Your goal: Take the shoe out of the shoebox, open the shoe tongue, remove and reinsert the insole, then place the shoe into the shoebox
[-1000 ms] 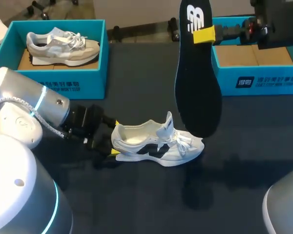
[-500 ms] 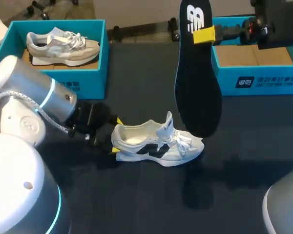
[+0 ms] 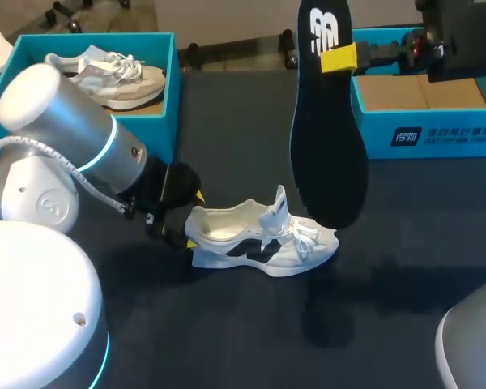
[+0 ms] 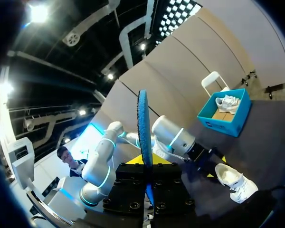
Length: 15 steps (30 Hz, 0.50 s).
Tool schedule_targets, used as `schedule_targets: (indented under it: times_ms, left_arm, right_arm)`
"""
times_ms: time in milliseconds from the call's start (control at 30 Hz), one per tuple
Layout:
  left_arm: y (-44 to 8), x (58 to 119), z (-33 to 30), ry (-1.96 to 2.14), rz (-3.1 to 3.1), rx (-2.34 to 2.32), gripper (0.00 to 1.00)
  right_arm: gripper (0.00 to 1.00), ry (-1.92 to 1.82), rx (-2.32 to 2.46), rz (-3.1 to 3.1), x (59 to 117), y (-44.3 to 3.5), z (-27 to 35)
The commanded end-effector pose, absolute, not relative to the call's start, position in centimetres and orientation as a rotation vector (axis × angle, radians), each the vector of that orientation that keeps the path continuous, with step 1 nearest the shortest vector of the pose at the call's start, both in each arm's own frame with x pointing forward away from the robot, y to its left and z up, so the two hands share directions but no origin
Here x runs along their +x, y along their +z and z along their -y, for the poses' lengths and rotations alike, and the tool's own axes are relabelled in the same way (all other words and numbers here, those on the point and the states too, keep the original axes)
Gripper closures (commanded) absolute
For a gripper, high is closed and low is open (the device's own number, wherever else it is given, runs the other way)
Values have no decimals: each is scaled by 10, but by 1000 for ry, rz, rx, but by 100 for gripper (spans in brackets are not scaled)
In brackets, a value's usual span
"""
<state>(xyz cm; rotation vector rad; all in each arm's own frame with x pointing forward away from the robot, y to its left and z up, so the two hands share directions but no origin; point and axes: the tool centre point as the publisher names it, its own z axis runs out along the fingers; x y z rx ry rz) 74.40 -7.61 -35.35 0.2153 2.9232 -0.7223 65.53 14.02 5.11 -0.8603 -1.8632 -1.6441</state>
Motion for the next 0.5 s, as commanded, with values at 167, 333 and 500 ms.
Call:
schedule_targets:
  times_ms: [167,333,500]
  left_arm:
    - [-339,750,77,-508,-3004,104,0]
    - [-337,752,77,-507,-3015,91,0]
    - [-337,752,77,-507,-3015,91,0]
  right_arm:
    - [100,-1639,-861,1865,658,51,-143]
    - [100,-1639,-861,1865,658,51,-143]
    - [100,-1639,-861,1865,658,51,-143]
